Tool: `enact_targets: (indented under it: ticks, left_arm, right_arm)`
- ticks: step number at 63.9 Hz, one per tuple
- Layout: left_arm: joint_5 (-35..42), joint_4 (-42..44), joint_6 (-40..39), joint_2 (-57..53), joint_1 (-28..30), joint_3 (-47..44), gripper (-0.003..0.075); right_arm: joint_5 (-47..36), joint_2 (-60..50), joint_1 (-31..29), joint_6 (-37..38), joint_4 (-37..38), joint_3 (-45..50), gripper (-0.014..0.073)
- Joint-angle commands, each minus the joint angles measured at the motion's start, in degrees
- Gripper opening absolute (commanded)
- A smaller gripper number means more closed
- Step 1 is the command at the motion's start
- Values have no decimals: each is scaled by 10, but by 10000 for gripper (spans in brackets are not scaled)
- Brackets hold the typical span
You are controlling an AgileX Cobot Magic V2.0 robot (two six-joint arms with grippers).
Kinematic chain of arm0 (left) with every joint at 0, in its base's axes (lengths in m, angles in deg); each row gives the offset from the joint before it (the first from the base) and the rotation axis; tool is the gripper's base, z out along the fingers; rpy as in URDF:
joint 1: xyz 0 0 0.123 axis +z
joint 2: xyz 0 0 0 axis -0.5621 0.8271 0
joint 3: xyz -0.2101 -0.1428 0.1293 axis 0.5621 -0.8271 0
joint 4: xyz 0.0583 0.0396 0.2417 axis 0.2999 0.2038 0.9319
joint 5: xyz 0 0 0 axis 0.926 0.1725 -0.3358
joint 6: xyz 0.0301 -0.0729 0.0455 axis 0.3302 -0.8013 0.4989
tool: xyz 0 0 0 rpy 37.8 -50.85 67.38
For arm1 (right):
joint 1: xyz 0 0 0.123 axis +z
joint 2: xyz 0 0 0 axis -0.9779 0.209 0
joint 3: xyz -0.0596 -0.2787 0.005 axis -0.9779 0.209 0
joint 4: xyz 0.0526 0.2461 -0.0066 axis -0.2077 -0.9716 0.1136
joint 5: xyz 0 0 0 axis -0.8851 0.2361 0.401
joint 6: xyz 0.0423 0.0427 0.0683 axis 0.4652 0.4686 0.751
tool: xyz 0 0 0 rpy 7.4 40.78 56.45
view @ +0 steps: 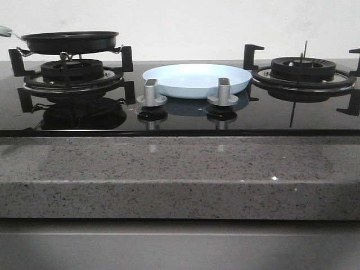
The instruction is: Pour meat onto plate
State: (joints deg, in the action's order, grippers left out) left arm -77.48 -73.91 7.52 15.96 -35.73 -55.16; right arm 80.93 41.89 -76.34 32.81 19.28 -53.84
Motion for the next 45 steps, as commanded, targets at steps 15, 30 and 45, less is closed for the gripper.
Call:
enact_targets:
  ticks: [15,30,45]
  left_arm:
    - [49,0,0,4,1,22,636]
    - [49,0,0,4,1,22,636]
    - [49,0,0,4,1,22,636]
  right_arm:
    - [94,271,39,-20,-1,-252,484]
    - [241,460,100,-20,-3,-459,484]
    - [419,656,106,-72,-40,-681,484]
